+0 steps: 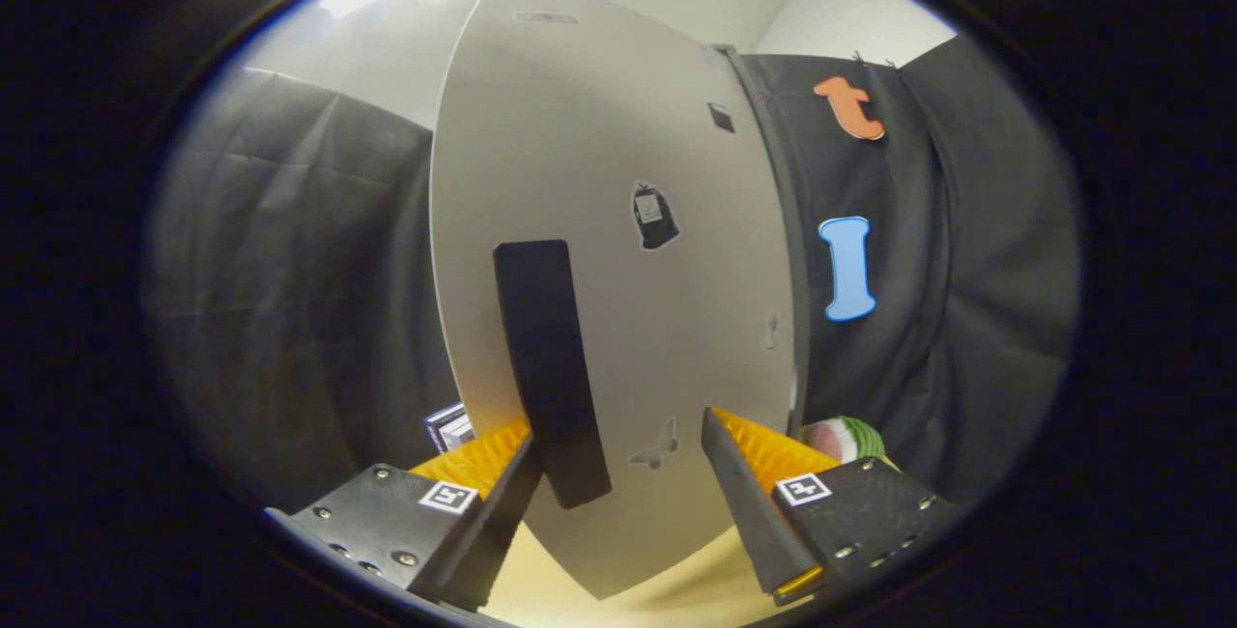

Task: Open the shoe cabinet door, grab the shoes and put them into the shoe cabinet, then close the shoe cabinet door.

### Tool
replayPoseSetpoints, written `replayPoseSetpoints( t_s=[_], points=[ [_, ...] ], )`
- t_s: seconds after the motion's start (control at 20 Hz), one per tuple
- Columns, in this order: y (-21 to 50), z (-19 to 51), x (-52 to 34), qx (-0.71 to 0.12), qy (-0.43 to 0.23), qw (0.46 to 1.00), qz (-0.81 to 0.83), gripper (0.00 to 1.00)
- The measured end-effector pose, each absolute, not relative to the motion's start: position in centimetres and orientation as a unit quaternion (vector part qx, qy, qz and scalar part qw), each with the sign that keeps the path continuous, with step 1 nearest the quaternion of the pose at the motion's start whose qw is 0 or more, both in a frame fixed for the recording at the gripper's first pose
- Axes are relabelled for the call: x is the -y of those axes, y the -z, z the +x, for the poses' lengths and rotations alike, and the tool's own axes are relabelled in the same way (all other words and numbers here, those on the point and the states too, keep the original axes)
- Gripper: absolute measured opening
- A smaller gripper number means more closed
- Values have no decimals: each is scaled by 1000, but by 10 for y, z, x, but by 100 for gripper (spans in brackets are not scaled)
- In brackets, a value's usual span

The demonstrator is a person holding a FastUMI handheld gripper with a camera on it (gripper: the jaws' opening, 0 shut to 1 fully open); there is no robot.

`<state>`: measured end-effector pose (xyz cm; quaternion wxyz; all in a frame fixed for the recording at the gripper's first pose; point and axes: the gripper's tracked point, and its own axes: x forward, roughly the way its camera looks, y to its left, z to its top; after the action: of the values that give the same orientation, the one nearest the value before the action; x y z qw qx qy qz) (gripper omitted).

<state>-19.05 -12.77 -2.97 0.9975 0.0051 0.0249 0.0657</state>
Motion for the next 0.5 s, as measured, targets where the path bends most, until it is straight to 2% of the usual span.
replayPoseSetpoints(
  t_s=[0.15,0.5],
  points=[
    [39,-164,102,-39,-77,996,-5,100],
    [39,-128,74,-28,-63,997,-26,100]
  ],
)
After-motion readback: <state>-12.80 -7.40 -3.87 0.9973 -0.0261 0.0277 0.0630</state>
